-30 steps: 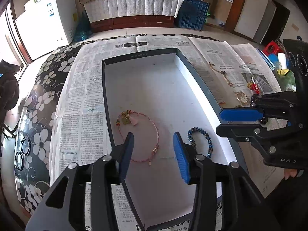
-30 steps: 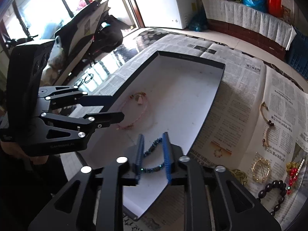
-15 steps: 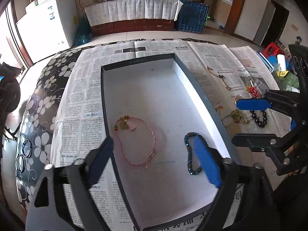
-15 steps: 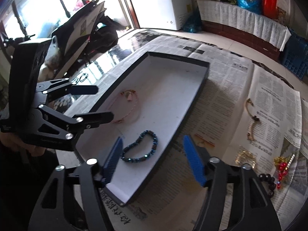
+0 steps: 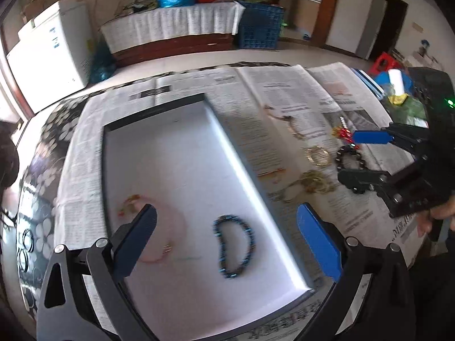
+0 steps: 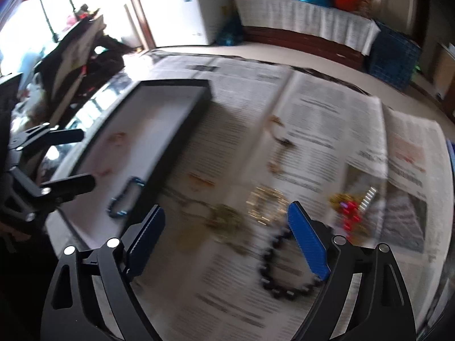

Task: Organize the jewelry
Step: 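Move both tools back over the remaining jewelry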

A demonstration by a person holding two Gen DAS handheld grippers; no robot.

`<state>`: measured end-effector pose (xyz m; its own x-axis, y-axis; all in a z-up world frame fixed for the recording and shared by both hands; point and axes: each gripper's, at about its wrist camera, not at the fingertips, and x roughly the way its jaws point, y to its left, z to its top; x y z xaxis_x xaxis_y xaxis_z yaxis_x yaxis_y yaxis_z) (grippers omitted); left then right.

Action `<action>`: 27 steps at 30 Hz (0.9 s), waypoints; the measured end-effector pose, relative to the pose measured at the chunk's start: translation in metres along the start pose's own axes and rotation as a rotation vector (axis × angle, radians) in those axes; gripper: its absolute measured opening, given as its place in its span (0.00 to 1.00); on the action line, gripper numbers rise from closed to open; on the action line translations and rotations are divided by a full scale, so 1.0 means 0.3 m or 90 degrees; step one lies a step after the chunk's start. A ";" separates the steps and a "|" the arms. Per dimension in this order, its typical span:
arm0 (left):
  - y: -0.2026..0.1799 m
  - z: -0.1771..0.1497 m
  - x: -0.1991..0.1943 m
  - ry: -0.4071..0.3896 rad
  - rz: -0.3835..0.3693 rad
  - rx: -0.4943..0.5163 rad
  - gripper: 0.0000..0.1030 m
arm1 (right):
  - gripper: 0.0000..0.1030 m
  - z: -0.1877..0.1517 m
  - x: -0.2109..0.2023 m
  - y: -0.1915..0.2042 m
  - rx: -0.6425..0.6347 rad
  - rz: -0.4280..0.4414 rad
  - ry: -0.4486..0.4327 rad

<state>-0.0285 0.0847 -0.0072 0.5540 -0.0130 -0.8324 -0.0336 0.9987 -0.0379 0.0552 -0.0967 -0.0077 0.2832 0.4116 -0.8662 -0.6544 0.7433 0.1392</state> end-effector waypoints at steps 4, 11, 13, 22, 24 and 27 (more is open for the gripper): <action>-0.082 0.013 0.022 0.005 -0.010 0.029 0.95 | 0.87 -0.044 -0.012 -0.082 0.022 -0.022 0.007; -0.213 0.038 0.071 0.012 -0.040 0.057 0.95 | 0.87 -0.119 -0.034 -0.187 0.033 -0.056 0.013; -0.253 0.042 0.087 0.012 -0.043 0.073 0.94 | 0.87 -0.135 -0.036 -0.212 0.041 -0.061 0.015; -0.379 0.061 0.190 0.042 -0.053 0.121 0.73 | 0.80 -0.170 -0.034 -0.240 0.034 -0.055 0.017; -0.386 0.064 0.210 0.047 -0.047 0.122 0.72 | 0.71 -0.174 -0.027 -0.237 0.031 -0.056 0.022; -0.388 0.071 0.248 0.062 -0.036 0.122 0.67 | 0.63 -0.180 0.001 -0.232 0.031 -0.059 0.036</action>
<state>0.0343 -0.0315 -0.0531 0.4669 -0.0650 -0.8819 0.1592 0.9872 0.0116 0.0631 -0.1768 -0.0436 0.3003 0.3103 -0.9019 -0.5917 0.8022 0.0790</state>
